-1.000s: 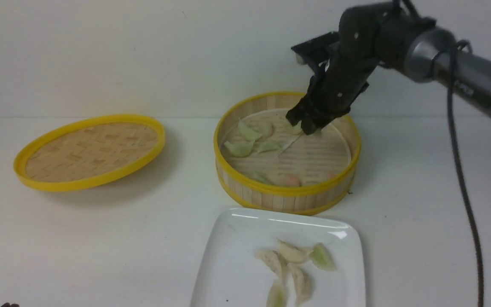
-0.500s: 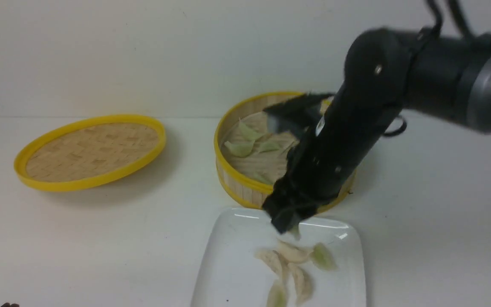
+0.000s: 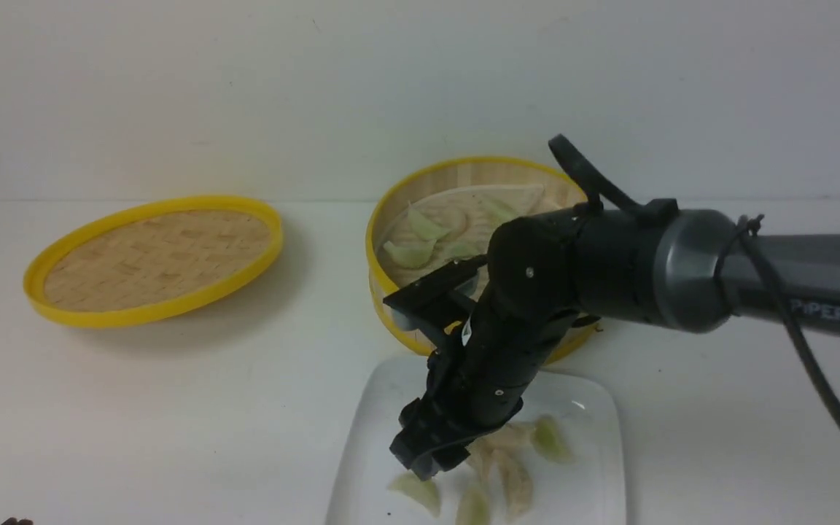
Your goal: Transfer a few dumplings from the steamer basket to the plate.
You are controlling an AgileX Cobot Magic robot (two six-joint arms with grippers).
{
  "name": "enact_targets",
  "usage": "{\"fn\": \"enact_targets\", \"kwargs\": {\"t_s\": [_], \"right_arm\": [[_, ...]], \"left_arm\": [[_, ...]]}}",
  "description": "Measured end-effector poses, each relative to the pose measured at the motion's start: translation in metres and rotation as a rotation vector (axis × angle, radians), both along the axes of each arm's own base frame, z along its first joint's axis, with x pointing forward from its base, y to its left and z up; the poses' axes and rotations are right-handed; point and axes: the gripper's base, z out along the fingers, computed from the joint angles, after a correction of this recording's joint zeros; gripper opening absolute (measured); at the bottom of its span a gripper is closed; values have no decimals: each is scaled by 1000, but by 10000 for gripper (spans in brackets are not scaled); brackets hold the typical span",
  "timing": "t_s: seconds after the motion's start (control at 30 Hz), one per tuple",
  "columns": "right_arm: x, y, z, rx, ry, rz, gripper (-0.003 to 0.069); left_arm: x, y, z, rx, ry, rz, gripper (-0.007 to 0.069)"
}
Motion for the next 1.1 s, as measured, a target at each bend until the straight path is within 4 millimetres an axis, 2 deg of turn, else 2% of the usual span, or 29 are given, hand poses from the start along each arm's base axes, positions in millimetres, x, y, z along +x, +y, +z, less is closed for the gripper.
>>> {"fn": "enact_targets", "kwargs": {"t_s": [0.07,0.1,0.13,0.2,0.23,0.27,0.3,0.37,0.4,0.43,0.47,0.5,0.53,0.6,0.67,0.7,0.73,0.77,0.8,0.83,0.9,0.93,0.97,1.07,1.1], "right_arm": [[-1,-3,17,-36,15,-1,410],[-2,-6,33,-47,1,-4,382],[-3,-6,37,-44,2,-12,382],[-9,-16,78,-28,-69,-37,273],[-15,-25,106,-3,-130,-54,204],[-17,-28,115,5,-151,-61,181],[-28,-42,149,43,-236,-90,99],[-48,-66,192,100,-349,-145,30],[-63,-83,218,146,-421,-180,11],[-74,-96,235,177,-475,-214,0],[-96,-119,261,239,-565,-258,-8],[-95,-119,260,238,-568,-264,-8],[-125,-150,282,334,-672,-322,-12],[-152,-177,291,418,-766,-369,-12],[-184,-209,289,531,-870,-413,-12],[-203,-226,281,605,-933,-428,-12],[-206,-228,280,617,-944,-430,-12],[-217,-239,272,661,-991,-434,-12],[-236,-256,260,731,-1071,-441,-12],[-248,-266,241,781,-1117,-446,-12],[-262,-280,219,838,-1175,-461,-12],[-265,-283,214,850,-1183,-466,-12],[-275,-293,197,898,-1211,-487,-12],[-280,-300,167,937,-1213,-533,-12],[-279,-300,162,938,-1206,-543,-12]], "left_arm": [[0,0,0,0,0,0,-6],[0,0,0,0,0,0,-6],[0,0,0,0,0,0,-6],[0,0,0,0,0,0,-6],[0,0,0,0,0,0,-6],[0,0,0,0,0,0,-6],[0,0,0,0,0,0,-6],[0,0,0,0,0,0,-6],[0,0,0,0,0,0,-6],[0,0,0,0,0,0,-6],[0,0,0,0,0,0,-6],[0,0,0,0,0,0,-6],[0,0,0,0,0,0,-6],[0,0,0,0,0,0,-6],[0,0,0,0,0,0,-6],[0,0,0,0,0,0,-6],[0,0,0,0,0,0,-6],[0,0,0,0,0,0,-6],[0,0,0,0,0,0,-6],[0,0,0,0,0,0,-6],[0,0,0,0,0,0,-6],[0,0,0,0,0,0,-6],[0,0,0,0,0,0,-6],[0,0,0,1,0,0,-6],[0,0,0,1,0,0,-6]]}}
